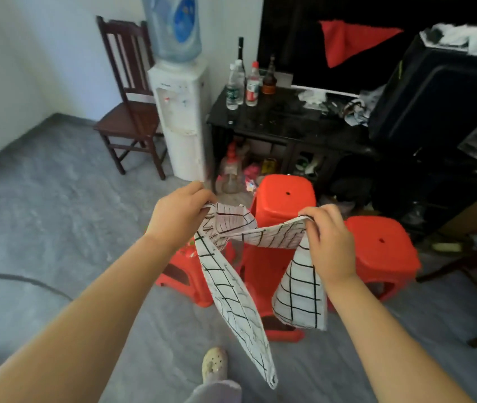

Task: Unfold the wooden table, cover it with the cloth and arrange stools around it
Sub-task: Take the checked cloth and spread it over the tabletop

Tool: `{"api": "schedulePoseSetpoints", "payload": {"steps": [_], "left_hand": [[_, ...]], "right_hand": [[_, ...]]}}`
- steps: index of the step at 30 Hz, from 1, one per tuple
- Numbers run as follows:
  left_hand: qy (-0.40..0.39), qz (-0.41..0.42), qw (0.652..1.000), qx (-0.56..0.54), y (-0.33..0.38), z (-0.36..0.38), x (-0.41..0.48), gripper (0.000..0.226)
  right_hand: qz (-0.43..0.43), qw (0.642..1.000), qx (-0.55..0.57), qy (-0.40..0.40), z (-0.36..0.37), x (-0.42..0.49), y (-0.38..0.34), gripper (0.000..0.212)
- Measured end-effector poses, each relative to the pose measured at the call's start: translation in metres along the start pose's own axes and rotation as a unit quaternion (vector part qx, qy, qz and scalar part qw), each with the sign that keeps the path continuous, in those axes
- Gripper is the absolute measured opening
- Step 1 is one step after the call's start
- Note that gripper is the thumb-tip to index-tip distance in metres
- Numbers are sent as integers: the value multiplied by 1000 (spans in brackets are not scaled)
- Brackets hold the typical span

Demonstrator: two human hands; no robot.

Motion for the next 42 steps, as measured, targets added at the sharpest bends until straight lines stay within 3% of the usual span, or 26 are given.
{"api": "schedulePoseSetpoints", "payload": {"steps": [5,10,13,16,21,31,42], "left_hand": [[7,-58,998,31,-15,-42,-71,22],[26,-110,992,50,-38,-91,-141,15],[52,-136,987,64,-61,-124,-181,26],[53,-177,979,87,-97,-152,-221,14],[32,-231,965,117,-165,-182,-287,12],[8,-331,932,146,-336,-251,-415,9],[21,-378,915,137,-447,-278,-467,14]], "right_hand": [[-40,997,49,-38,5,-26,-52,13],[-88,988,104,-72,25,-49,-121,23],[-119,980,125,-100,49,-60,-164,16],[-141,974,121,-132,84,-70,-207,11],[-197,953,152,-174,149,-81,-291,8],[-216,932,155,-247,308,-100,-448,11],[-224,926,158,-258,397,-90,-529,13]]}}
Point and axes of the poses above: each hand's wrist, its own x-axis towards the middle knuckle, its own z-axis out of the palm, y = z × x, the point moved 10 cm from there along x, towards the middle knuckle, and after that the axes turned 9 degrees about x, right-handed, at the moved point
